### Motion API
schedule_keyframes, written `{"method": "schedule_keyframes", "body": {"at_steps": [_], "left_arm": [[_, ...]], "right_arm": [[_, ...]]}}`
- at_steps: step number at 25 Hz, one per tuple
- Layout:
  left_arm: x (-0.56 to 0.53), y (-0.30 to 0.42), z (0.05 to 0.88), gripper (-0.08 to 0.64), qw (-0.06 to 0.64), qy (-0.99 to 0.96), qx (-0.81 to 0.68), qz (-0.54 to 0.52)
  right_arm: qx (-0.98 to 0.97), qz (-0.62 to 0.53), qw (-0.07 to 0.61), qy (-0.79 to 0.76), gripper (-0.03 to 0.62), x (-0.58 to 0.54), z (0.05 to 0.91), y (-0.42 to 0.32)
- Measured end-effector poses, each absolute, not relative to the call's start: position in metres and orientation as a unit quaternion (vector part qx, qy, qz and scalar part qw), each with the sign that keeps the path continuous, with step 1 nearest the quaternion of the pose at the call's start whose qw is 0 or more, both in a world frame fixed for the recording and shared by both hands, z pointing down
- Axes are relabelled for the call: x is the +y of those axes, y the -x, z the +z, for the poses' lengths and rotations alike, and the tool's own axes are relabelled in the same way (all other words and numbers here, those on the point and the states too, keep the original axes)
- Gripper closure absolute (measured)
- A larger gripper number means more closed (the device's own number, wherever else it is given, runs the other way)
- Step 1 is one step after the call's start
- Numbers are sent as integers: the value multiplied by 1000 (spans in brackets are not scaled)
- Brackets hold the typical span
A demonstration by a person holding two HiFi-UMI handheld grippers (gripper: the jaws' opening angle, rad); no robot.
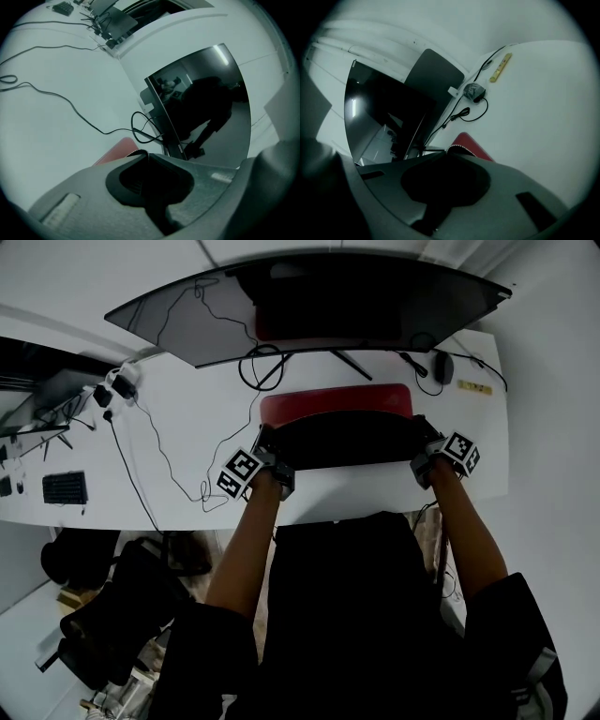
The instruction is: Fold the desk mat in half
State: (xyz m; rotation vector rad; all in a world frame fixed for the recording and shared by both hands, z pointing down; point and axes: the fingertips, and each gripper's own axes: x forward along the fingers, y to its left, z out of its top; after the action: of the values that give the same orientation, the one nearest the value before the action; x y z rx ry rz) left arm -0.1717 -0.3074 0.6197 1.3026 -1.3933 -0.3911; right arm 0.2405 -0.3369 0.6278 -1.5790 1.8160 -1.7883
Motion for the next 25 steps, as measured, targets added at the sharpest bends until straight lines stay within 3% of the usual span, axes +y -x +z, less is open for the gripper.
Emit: {"method": "schedule_keyframes", "body": {"at_steps": [25], "left_arm": [[-354, 174, 661, 529, 581, -540, -588, -160]], "right_arm": [[615, -573, 35, 541, 574, -383, 664, -236]]}}
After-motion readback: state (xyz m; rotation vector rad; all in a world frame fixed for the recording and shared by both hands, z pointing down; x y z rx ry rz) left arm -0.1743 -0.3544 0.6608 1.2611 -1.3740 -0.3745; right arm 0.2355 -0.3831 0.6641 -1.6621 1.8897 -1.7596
